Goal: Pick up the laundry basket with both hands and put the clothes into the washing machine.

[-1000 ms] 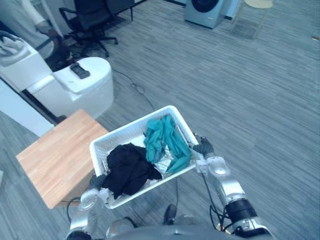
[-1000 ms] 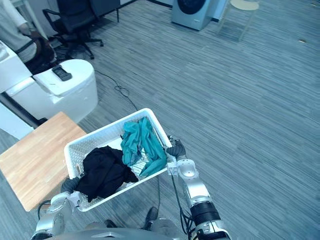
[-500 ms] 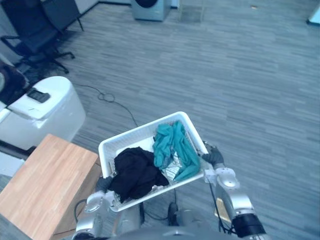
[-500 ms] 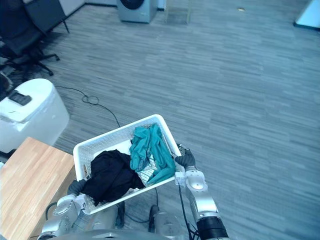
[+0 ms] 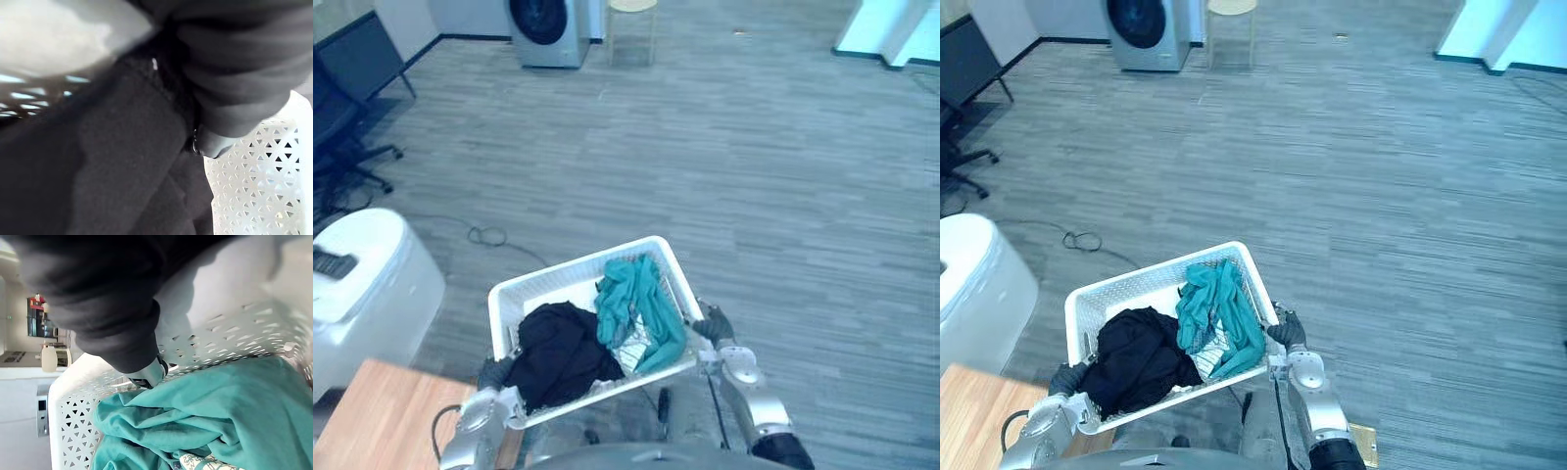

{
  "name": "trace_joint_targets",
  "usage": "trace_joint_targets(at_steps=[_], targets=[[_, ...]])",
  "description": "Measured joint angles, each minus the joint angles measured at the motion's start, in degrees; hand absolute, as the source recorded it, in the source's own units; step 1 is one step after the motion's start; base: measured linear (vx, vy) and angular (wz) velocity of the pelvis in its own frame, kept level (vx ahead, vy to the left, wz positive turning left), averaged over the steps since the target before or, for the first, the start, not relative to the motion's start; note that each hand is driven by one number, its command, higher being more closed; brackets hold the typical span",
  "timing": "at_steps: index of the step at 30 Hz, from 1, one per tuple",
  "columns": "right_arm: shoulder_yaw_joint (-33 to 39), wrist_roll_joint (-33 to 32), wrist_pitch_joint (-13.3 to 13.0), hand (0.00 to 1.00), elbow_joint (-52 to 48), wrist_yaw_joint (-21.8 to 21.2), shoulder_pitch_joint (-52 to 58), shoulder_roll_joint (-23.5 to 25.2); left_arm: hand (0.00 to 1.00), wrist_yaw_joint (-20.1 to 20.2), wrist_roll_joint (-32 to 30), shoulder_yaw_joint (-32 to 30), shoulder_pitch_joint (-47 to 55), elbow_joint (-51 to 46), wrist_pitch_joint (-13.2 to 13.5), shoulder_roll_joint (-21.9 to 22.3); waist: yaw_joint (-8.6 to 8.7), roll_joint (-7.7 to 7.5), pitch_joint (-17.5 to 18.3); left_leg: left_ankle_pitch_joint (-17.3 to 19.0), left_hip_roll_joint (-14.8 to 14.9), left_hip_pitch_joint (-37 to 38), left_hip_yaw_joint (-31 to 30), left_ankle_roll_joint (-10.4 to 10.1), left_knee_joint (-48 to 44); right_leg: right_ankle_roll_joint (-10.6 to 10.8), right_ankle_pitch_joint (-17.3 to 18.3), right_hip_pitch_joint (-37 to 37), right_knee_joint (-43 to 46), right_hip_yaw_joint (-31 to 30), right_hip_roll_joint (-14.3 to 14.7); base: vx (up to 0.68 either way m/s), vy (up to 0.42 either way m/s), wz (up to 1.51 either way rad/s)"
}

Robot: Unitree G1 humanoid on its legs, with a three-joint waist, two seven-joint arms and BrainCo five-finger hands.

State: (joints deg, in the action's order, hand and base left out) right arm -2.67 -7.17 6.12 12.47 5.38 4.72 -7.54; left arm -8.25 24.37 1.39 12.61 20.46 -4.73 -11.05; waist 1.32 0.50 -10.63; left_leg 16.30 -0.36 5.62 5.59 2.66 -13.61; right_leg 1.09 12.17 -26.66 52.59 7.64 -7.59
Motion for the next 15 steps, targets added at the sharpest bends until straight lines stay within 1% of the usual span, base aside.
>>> trace_joint_targets(at_steps=[1, 2, 3, 4, 5, 6, 7, 8, 9, 10, 11, 12, 13, 14, 15], targets=[[1.1, -0.5, -0.1, 1.00, -0.5, -0.1, 0.7, 0.3, 1.00, 0.2, 0.0, 0.7, -0.6, -0.4, 0.0, -0.2, 0.56, -0.01, -0.3, 0.9, 0.5, 1.5, 0.4, -0.6, 0.9, 0.3, -1.7, -0.6, -12.9, 1.6, 0.1, 0.32, -0.067, -0.14], [1.5, -0.8, -0.2, 1.00, -0.6, -0.1, 1.1, 0.3, 1.00, 0.3, 0.0, 1.0, -1.0, -0.4, 0.0, -0.2, 0.74, -0.29, -0.1, 1.7, 0.8, 2.1, 0.5, -1.0, 1.0, 0.6, -3.8, -0.5, -20.3, 2.2, 0.1, 0.38, -0.105, -0.11], [2.6, -1.7, -0.2, 1.00, -0.8, -0.1, 2.1, 0.4, 1.00, 0.4, -0.2, 1.5, -1.7, -0.4, -0.1, -0.2, 0.78, -0.52, -0.1, 3.2, 1.0, 3.6, 0.7, -2.0, 1.6, 1.3, -9.0, -0.3, -34.8, 1.8, -0.1, 0.44, -0.145, -0.07], [3.2, -1.7, -0.2, 1.00, -1.6, 0.0, 3.1, 0.4, 1.00, 0.5, -0.9, 2.1, -2.1, -0.4, -0.4, -0.2, 0.93, -1.09, 0.0, 4.1, 1.0, 5.5, 0.6, -2.8, 2.7, 2.7, -12.1, -0.1, -41.8, 0.2, -0.6, 0.57, -0.217, 0.05], [3.9, -1.7, -0.2, 1.00, -3.4, 0.0, 4.8, 0.3, 1.00, 1.0, -1.1, 2.3, -2.0, -0.4, -0.7, 0.0, 1.47, -1.20, -0.1, 5.7, 1.7, 8.3, -0.1, -3.5, 4.3, 3.5, -13.1, -0.2, -43.1, -1.8, -1.0, 0.70, -0.281, 0.23], [3.8, -1.7, -0.2, 1.00, -4.7, 0.0, 6.4, 0.0, 1.00, 1.0, -2.1, 2.1, -1.5, -0.4, -1.0, 1.2, 2.03, -0.75, 0.6, 6.9, 3.5, 11.4, -0.5, -3.2, 5.6, 2.7, -14.7, 0.0, -40.0, -1.7, -0.6, 0.67, -0.253, 0.25], [4.1, -1.5, -0.2, 1.00, -5.2, 0.1, 7.0, -0.1, 1.00, 1.0, -2.6, 1.8, -1.1, -0.5, -1.1, 2.1, 2.21, 0.18, 0.7, 7.1, 4.7, 12.4, -0.9, -3.5, 5.0, 2.4, -15.6, -0.7, -36.6, -1.0, 0.4, 0.86, -0.367, 0.29], [5.0, -1.6, -0.2, 1.00, -7.1, -0.1, 8.7, 0.0, 1.00, 1.2, -3.4, 1.6, -0.9, -0.8, -1.1, 3.4, 2.41, 1.71, 1.5, 6.7, 7.9, 9.7, -2.0, -3.8, -3.8, 0.8, -17.2, -1.5, -30.8, 0.9, 1.7, 0.57, -0.248, 0.20], [5.4, -1.5, -0.2, 1.00, -7.9, -0.1, 9.2, -0.4, 1.00, 1.3, -3.7, 1.6, -0.7, -0.9, -1.2, 4.2, 2.40, 3.10, 2.1, 5.8, 9.7, 7.6, -2.5, -4.7, -9.3, -0.9, -16.0, -1.3, -29.6, 2.5, 2.8, 0.69, -0.363, 0.11], [6.0, -1.5, -0.2, 1.00, -8.3, -0.5, 9.5, -0.9, 1.00, 1.3, -3.9, 1.3, -0.2, -1.2, -1.2, 5.6, 2.23, 4.95, 2.7, 0.1, 12.9, 2.4, -3.4, -6.0, -21.0, -2.6, -13.3, 0.2, -28.7, 4.1, 5.2, 0.71, -0.355, -0.04], [6.1, -1.5, -0.2, 1.00, -9.0, -0.6, 10.0, -1.4, 1.00, 1.4, -4.0, 0.9, -0.1, -1.3, -1.3, 6.4, 2.05, 5.67, 2.3, -12.9, 15.2, -2.7, -4.7, -6.6, -32.5, -3.6, -11.0, 4.3, -29.1, 4.8, 7.2, 0.86, -0.402, -0.10], [6.0, -1.6, -0.2, 1.00, -9.4, -0.8, 10.4, -1.6, 1.00, 1.6, -4.0, 0.9, 0.8, -1.3, -1.3, 6.3, 1.53, 5.82, 2.3, -15.8, 16.0, -4.9, -5.4, -8.1, -38.4, -4.3, -10.3, 6.5, -30.1, 4.9, 7.9, 0.85, -0.343, -0.14], [6.3, -1.6, -0.2, 1.00, -9.5, -1.0, 10.9, -1.9, 1.00, 2.3, -4.0, 0.9, 1.3, -1.3, -1.3, 6.7, 0.82, 5.95, 2.3, -15.6, 16.8, -9.0, -5.7, -8.0, -48.8, -5.1, -9.4, 11.9, -32.7, 4.9, 9.4, 0.54, -0.183, -0.21], [6.3, -1.7, -0.2, 1.00, -9.5, -1.0, 10.9, -2.1, 1.00, 2.5, -4.0, 0.9, 1.6, -1.4, -1.3, 6.7, 0.51, 5.78, 2.2, -14.7, 16.8, -11.0, -5.4, -7.7, -52.5, -5.2, -9.4, 14.9, -34.4, 4.5, 10.0, 0.64, -0.204, -0.20], [6.3, -1.7, -0.4, 1.00, -9.5, -1.1, 11.1, -2.1, 1.00, 2.6, -4.0, 0.9, 1.9, -1.8, -1.3, 6.7, 0.27, 5.20, 1.8, -12.6, 17.0, -14.8, -3.3, -6.9, -56.5, -5.2, -9.4, 20.4, -38.2, 4.0, 10.4, 0.59, -0.172, -0.19]])
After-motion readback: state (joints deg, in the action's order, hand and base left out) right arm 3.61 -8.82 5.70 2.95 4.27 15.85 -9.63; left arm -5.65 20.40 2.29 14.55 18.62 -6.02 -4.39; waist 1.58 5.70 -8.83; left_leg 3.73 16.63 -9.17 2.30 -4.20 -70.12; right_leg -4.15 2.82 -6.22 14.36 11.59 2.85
